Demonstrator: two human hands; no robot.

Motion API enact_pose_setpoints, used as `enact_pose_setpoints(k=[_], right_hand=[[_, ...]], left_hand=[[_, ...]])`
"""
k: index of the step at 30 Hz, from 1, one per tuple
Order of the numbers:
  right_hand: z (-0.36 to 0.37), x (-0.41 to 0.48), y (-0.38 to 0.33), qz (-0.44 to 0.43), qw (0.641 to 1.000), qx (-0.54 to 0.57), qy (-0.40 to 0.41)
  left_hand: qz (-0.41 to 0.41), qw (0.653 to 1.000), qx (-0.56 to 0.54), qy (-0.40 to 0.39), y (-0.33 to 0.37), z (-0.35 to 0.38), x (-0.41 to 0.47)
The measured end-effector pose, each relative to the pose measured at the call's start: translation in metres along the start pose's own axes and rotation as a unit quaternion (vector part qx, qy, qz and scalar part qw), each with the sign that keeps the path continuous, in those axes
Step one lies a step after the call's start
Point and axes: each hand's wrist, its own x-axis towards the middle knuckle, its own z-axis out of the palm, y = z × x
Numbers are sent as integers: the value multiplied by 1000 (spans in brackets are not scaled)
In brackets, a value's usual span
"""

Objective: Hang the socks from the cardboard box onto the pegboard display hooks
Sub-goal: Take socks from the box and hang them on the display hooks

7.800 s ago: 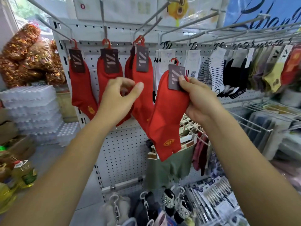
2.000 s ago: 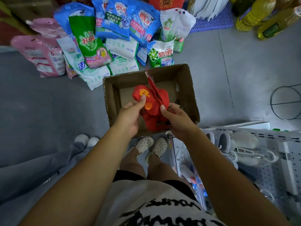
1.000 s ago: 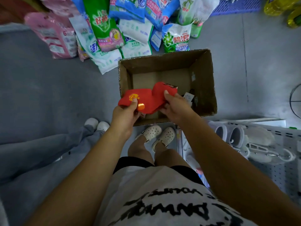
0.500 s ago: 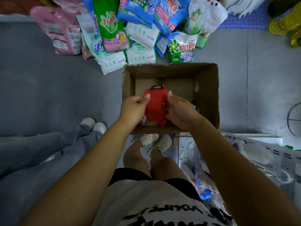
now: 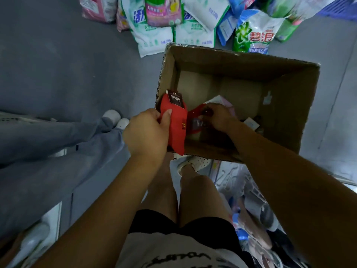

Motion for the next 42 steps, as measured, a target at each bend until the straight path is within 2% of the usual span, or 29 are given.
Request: enact_pose_setpoints(k=[1,3,6,9,11,14,17,21,25,27,29,31,32,33,34,38,42], right_hand=[[2,9,4,-15,999,-23,-26],[6,24,11,-42,986,-149,-57],[14,37,17,-52,937,-341,-55],[20,38,21,-23,929,-366,-58],[19,31,23,-6,952,-302,-51],[3,3,18,-7,991,-130,-20],[-26,-42,2,-24,999,14,19],[-67,-125,-30,-29,977,186,103],[-90,-213,-54,-77,917,341,192],[-93,-252,-63,-107,870,436,206],[-86,-284,-73,-127,827,507,209],[-70,-311,-75,-129,801,540,223],[-60,-322,-72,-120,797,544,235],[-49,-333,-68,-106,797,541,246],[-38,-342,-63,-89,798,537,260],[1,-378,-43,-69,782,539,306],[24,-399,-30,-46,777,526,344]], left_hand=[[-2,1000,15,10,-3,2,-1],[-7,999,25,26,-9,4,-1],[2,999,20,33,-11,7,2],[12,999,7,34,-12,9,4],[12,1000,-5,27,-13,7,3],[7,999,-30,14,-13,1,-1],[21,994,-108,-19,-7,-11,-7],[20,974,-202,-98,6,-32,-10],[-45,940,-261,-215,25,-53,-18],[-123,885,-337,-296,44,-63,-27],[-186,797,-414,-400,68,-72,-38],[-190,705,-465,-500,93,-77,-49],[-183,675,-474,-536,106,-80,-54],[-173,662,-473,-555,120,-84,-59],[-154,666,-466,-562,132,-87,-64],[-26,731,-392,-558,164,-87,-88],[66,732,-351,-580,166,-81,-118]])
